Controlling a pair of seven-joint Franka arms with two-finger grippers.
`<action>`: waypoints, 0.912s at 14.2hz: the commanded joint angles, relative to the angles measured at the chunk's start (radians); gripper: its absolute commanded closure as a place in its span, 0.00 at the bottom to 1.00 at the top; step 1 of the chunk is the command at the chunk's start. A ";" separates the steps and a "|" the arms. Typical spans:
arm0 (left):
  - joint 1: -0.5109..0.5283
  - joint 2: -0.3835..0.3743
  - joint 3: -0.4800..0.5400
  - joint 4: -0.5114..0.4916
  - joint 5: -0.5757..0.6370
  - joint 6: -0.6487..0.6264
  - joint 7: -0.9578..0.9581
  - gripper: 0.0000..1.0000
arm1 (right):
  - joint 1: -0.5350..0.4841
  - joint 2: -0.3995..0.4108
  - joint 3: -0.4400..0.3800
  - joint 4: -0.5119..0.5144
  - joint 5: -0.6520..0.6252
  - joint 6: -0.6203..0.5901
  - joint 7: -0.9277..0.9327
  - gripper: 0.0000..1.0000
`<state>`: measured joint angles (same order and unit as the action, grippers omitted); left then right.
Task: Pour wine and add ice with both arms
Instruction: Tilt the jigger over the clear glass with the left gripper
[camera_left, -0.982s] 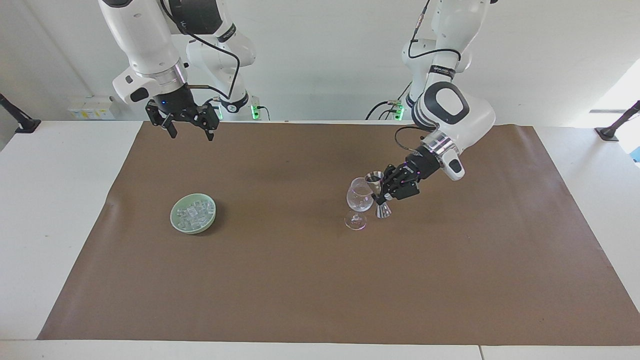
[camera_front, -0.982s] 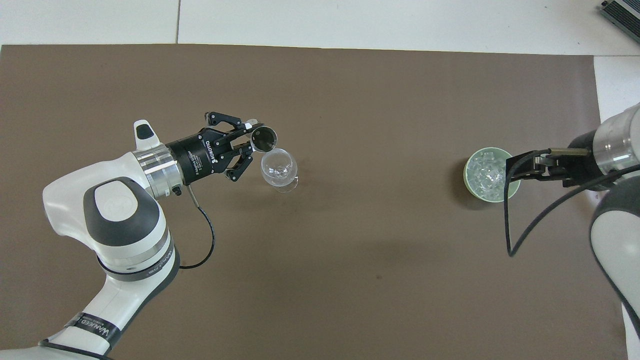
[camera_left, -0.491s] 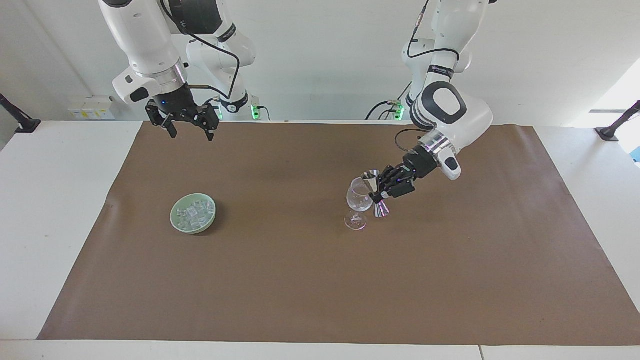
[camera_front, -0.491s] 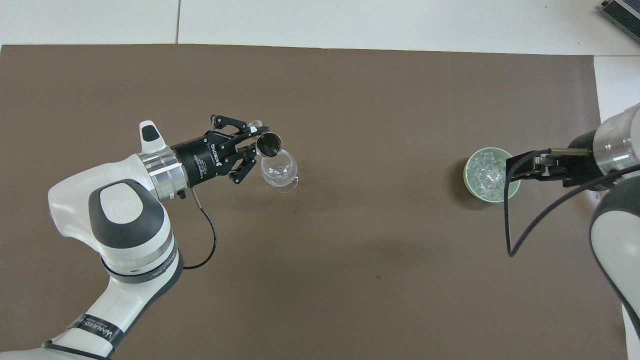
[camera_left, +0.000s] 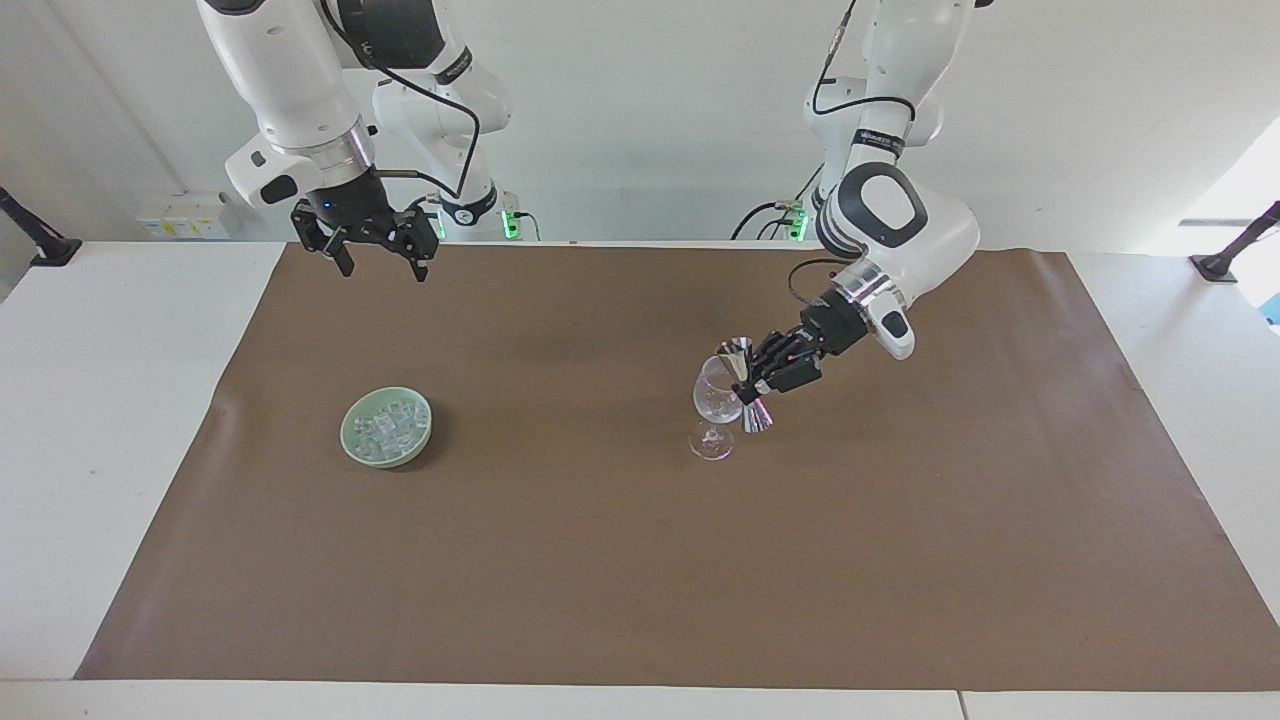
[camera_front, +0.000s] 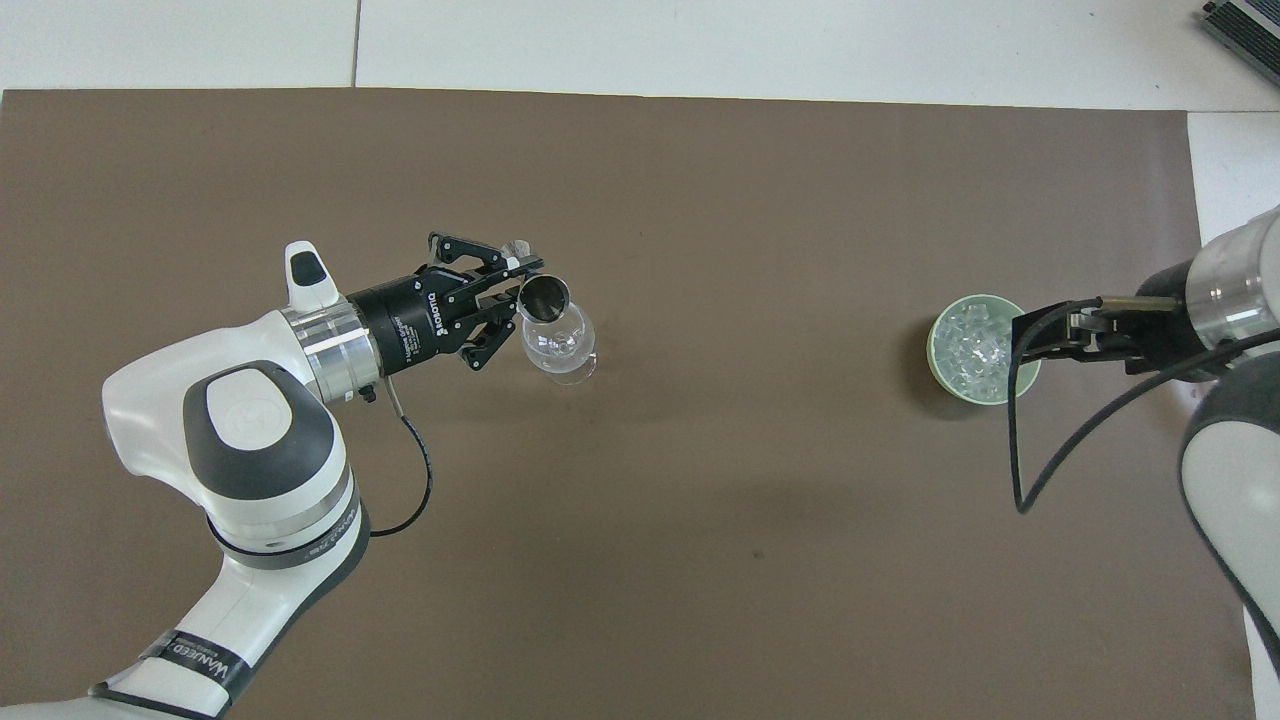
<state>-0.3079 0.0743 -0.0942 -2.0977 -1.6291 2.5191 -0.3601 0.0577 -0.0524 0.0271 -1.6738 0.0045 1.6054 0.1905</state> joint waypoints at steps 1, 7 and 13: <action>-0.013 -0.044 0.013 -0.042 -0.026 0.007 0.068 1.00 | -0.018 -0.009 0.007 -0.006 0.023 -0.016 -0.031 0.00; -0.019 -0.044 0.014 -0.048 -0.026 0.018 0.145 1.00 | -0.018 -0.009 0.007 -0.006 0.023 -0.016 -0.031 0.00; -0.022 -0.039 0.013 -0.047 -0.026 0.055 0.213 1.00 | -0.018 -0.009 0.007 -0.006 0.023 -0.016 -0.029 0.00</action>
<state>-0.3081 0.0631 -0.0928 -2.1171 -1.6292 2.5482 -0.1910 0.0577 -0.0524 0.0271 -1.6738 0.0045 1.6054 0.1905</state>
